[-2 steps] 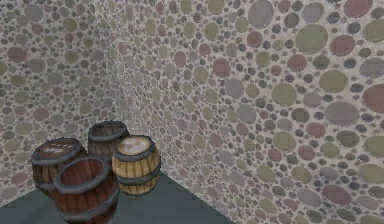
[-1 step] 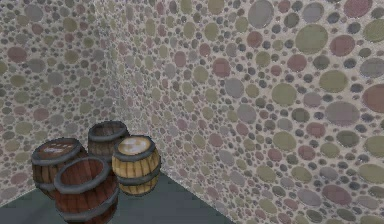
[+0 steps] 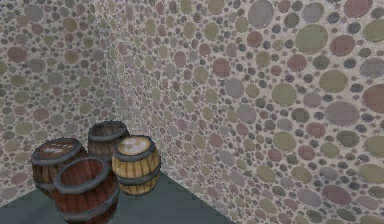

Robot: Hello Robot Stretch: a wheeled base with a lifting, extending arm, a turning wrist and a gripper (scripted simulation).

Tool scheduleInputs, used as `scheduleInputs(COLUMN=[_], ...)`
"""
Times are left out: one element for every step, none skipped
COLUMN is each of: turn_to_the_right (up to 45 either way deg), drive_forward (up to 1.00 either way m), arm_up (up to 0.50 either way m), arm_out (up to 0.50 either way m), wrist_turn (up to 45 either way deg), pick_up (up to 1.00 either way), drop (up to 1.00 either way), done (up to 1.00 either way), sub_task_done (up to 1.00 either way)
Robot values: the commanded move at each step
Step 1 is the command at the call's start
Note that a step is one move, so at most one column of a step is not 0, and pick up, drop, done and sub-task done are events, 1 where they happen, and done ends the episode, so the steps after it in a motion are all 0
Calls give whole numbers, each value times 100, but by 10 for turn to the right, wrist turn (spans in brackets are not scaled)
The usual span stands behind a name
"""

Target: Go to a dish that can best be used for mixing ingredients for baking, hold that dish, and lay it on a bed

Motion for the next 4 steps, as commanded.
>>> scheduleInputs(turn_to_the_right=[0,0,0,-450], drive_forward=[0,0,0,0], arm_up=[0,0,0,0], arm_out=[0,0,-24,0], wrist_turn=[-450,-150,0,0], pick_up=[0,0,0,0], drop=[0,0,0,0], done=[0,0,0,0], sub_task_done=[0,0,0,0])
